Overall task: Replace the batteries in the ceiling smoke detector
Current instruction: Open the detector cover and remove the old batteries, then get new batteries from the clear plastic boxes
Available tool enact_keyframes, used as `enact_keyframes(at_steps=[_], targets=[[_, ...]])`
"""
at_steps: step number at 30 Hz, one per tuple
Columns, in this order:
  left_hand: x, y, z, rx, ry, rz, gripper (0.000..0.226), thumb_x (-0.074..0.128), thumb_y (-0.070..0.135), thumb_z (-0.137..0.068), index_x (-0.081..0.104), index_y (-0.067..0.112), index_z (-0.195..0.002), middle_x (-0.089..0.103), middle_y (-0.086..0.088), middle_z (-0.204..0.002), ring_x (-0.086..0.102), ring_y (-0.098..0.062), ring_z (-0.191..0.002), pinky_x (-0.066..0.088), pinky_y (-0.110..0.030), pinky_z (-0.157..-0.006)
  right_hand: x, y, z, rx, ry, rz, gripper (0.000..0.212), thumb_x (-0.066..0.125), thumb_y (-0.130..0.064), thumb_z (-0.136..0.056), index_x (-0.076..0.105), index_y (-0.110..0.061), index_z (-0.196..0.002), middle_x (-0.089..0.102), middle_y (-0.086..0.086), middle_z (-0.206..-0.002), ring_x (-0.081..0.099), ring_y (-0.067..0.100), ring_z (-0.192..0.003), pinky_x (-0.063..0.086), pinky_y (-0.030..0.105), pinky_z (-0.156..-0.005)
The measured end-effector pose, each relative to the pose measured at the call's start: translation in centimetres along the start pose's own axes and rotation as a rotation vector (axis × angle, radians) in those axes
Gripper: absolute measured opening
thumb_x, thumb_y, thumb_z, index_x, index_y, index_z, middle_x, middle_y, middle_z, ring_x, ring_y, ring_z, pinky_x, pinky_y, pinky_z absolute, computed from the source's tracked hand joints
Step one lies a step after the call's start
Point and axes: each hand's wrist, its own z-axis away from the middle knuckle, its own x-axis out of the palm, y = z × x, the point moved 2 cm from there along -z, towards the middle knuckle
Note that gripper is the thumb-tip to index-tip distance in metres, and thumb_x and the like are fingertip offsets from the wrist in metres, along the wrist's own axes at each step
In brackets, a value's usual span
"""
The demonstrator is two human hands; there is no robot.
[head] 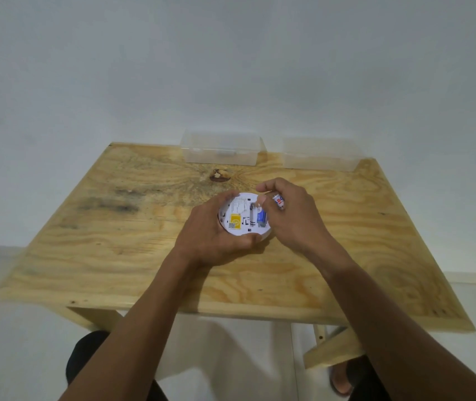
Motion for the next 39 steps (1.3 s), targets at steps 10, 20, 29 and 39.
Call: enact_keyframes(at_steps=[10,20,29,39], targets=[[-0.2,-0.6,-0.3,0.035,-0.025,-0.066,0.105,0.073,0.064,-0.052,0.051,0.021,-0.145,0.062,0.01,-0.133,0.059,-0.004,-0.116,0.049,-0.02,-0.095,-1.7,-0.9,-0.5,0.455,0.051,-0.84,0.025,0.044,-0.013,-0.104,0.069,-0.01,-0.101,0.059,0.007,-0.085,0.059,0.017,-0.07,0.049,0.028,-0.059],[-0.3,-0.4,-0.1,0.046,-0.027,0.003,0.088,0.088,0.045,-0.058,0.056,0.026,-0.138,0.065,0.025,-0.118,0.062,0.016,-0.102,0.05,-0.004,-0.08,-3.8,1.4,-1.3,0.426,0.222,-0.621,0.042,0.059,-0.047,-0.095,0.06,-0.012,-0.071,0.044,-0.006,-0.055,0.033,0.01,-0.038,0.024,0.023,-0.039],[-0.4,4.9,-5.5,0.163,0.228,-0.053,0.076,0.078,0.063,-0.073,0.062,0.021,-0.135,0.071,0.004,-0.12,0.067,-0.009,-0.109,0.054,-0.03,-0.094,-8.4,7.5,-4.7,0.452,0.367,-0.502,0.022,0.068,-0.029,-0.092,0.065,-0.013,-0.077,0.037,-0.014,-0.036,0.03,0.011,-0.035,0.026,0.021,-0.039],[9.5,9.6,-18.2,0.341,-0.105,-0.802,0.069,0.073,0.031,-0.089,0.042,0.02,-0.15,0.049,0.001,-0.15,0.039,-0.022,-0.14,0.047,-0.04,-0.101,-9.9,11.8,-11.2,0.687,0.486,-0.662,0.043,0.066,-0.043,-0.09,0.066,0.0,-0.084,0.039,0.002,-0.05,0.033,0.016,-0.038,0.025,0.019,-0.036]])
